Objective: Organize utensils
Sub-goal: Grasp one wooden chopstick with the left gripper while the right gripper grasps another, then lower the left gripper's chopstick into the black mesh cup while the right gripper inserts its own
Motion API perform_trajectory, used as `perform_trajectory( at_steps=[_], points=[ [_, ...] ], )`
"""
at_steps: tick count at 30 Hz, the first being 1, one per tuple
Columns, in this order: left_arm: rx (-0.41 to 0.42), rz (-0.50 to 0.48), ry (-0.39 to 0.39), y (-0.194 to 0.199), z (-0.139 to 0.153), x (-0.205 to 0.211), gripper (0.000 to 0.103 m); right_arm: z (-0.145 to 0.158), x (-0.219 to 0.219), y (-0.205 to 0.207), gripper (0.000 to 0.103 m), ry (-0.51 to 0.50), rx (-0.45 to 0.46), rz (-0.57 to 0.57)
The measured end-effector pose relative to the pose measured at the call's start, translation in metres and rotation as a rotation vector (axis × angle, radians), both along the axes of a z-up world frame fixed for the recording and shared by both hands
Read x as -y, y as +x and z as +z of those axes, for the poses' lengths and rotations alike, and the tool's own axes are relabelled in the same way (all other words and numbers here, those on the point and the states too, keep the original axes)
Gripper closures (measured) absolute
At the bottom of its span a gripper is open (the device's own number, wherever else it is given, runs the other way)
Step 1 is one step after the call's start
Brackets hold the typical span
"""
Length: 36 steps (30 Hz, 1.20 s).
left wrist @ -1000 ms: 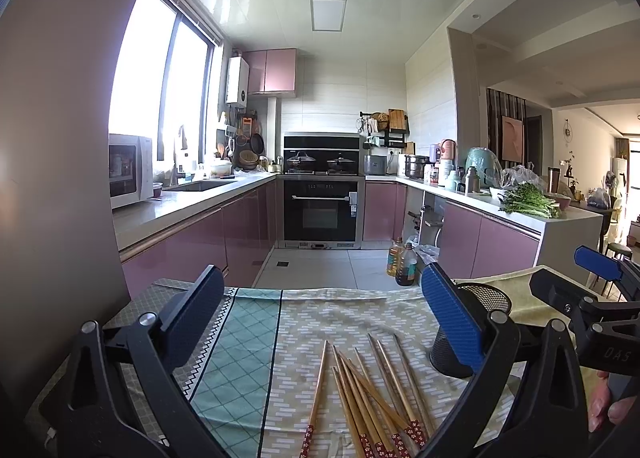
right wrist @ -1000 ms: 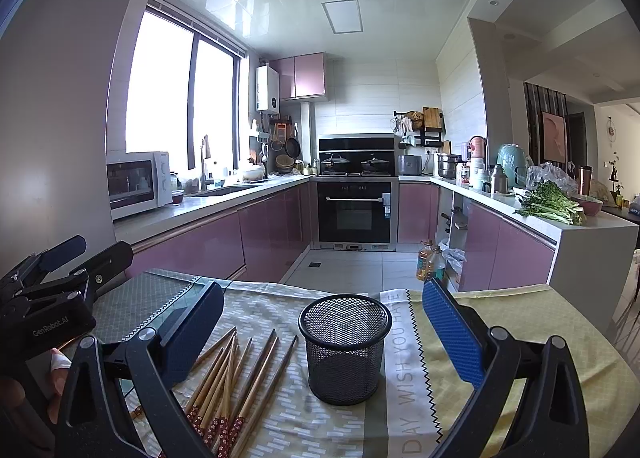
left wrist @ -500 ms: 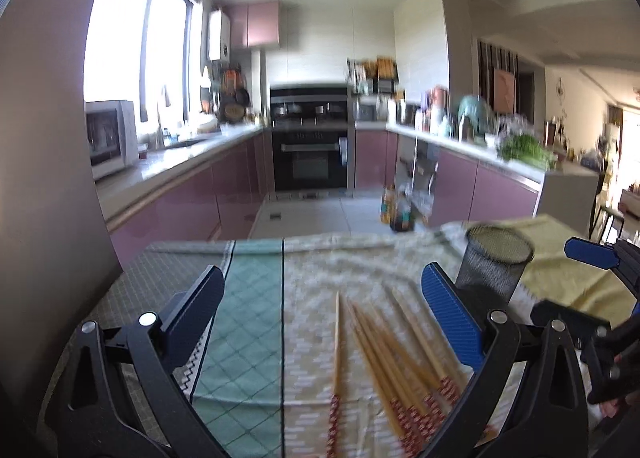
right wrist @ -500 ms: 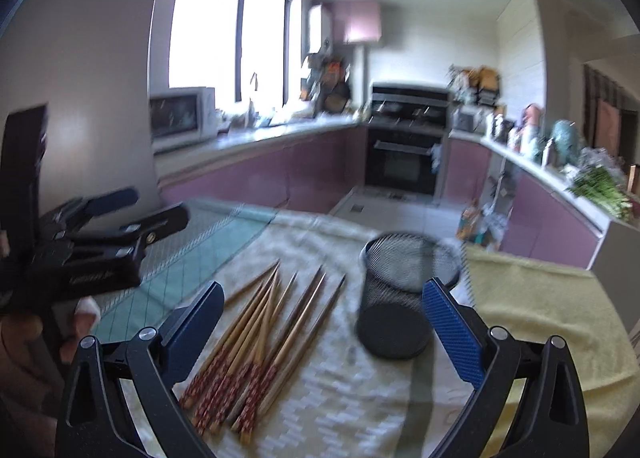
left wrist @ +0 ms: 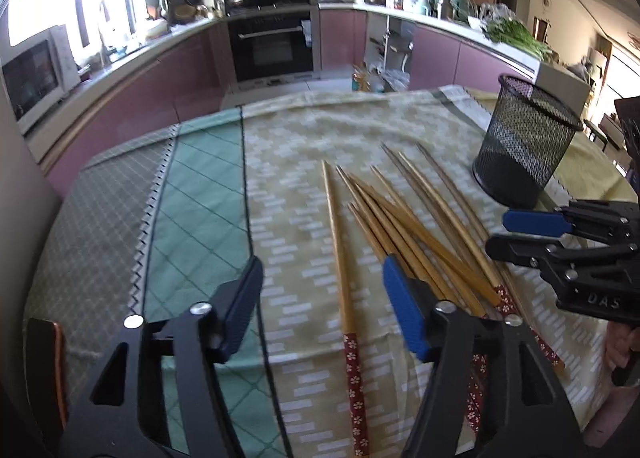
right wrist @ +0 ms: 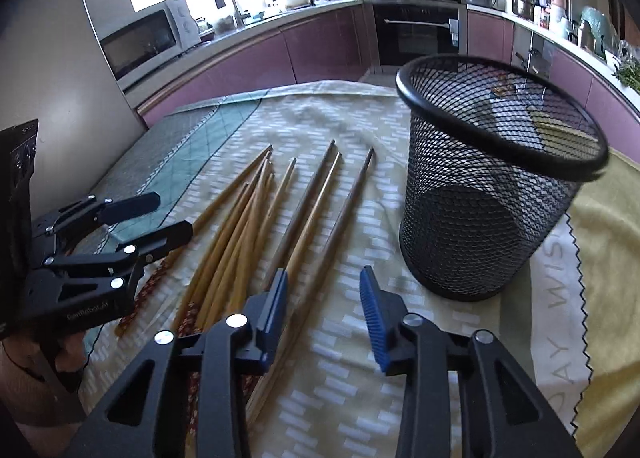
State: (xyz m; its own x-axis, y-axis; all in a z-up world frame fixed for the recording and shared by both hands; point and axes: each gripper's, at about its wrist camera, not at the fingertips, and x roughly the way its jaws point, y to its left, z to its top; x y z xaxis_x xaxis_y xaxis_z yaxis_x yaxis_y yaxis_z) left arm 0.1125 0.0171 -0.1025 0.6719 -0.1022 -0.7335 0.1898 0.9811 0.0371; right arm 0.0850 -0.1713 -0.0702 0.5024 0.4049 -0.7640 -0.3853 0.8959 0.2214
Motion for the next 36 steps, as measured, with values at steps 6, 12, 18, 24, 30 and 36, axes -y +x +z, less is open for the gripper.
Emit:
perform_trajectory(
  at_steps=[6, 12, 18, 24, 30, 36],
  points=[
    [-0.078, -0.031, -0.004, 0.020, -0.014, 0.011, 0.064, -0.002, -0.006, 0.010, 0.076, -0.038, -0.005, -0.004],
    [-0.100, -0.044, -0.018, 0.032, -0.012, 0.017, 0.067, -0.004, -0.010, 0.023, 0.076, -0.032, -0.014, -0.016],
    [-0.107, -0.042, -0.060, 0.034, -0.009, 0.022, 0.094, -0.006, -0.002, 0.026, 0.094, 0.042, -0.044, -0.038],
    [-0.098, -0.022, -0.116, 0.025, -0.003, 0.015, 0.095, 0.001, 0.007, 0.014, 0.097, 0.074, -0.029, -0.020],
    [-0.046, -0.041, -0.198, 0.006, 0.025, 0.006, 0.095, 0.025, 0.020, -0.003, 0.097, 0.132, 0.026, 0.032],
    [0.043, -0.106, -0.303, -0.014, 0.073, 0.006, 0.095, 0.062, 0.043, -0.021, 0.097, 0.190, 0.127, 0.051]
  ],
)
